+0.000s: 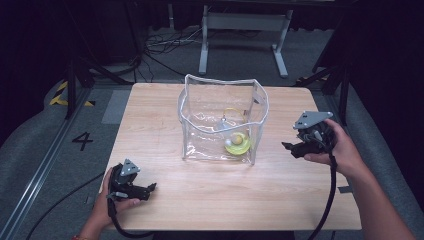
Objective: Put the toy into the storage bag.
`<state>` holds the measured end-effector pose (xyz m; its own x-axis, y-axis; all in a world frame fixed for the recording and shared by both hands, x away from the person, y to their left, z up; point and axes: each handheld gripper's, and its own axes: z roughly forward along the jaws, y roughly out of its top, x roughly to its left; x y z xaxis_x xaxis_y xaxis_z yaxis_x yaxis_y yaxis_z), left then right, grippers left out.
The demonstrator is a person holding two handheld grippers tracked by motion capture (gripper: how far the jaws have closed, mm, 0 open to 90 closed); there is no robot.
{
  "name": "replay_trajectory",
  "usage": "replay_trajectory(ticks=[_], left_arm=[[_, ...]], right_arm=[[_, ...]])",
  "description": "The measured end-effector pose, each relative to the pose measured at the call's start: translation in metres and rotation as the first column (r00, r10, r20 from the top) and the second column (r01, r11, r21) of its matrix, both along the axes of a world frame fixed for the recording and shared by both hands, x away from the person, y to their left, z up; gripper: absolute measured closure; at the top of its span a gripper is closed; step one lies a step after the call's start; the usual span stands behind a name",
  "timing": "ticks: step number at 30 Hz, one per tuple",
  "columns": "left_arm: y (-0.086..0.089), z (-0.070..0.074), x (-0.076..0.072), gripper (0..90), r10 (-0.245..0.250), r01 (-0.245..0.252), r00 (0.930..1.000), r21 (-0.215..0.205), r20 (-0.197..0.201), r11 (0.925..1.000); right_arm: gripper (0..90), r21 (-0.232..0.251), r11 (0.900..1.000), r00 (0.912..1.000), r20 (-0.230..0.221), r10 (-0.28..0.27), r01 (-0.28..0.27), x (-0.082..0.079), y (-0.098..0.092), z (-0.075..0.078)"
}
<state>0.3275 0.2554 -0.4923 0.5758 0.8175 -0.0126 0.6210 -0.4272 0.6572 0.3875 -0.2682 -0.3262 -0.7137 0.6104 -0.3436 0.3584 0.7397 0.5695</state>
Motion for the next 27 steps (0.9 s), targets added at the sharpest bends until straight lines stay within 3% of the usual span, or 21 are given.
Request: replay_trajectory(ticks=[16,19,27], left_arm=[[0.000,0.000,0.000,0.5,0.000,0.000,1.0000,0.000,0.000,1.0000],[0.000,0.000,0.000,0.5,0.000,0.000,1.0000,0.000,0.000,1.0000],[0.000,0.000,0.000,0.5,0.000,0.000,1.0000,0.000,0.000,1.0000]], right_arm=[[22.3,0.036,0.999,0.9983,-0.047,-0.035,0.037,-0.012,-0.024,-0.052],[22.0,0.033,0.998,0.9981,-0.042,-0.044,0.046,-0.015,-0.028,-0.063],[20.8,0.084,0.995,0.9981,-0.032,-0.053,0.056,-0.025,-0.041,-0.081]])
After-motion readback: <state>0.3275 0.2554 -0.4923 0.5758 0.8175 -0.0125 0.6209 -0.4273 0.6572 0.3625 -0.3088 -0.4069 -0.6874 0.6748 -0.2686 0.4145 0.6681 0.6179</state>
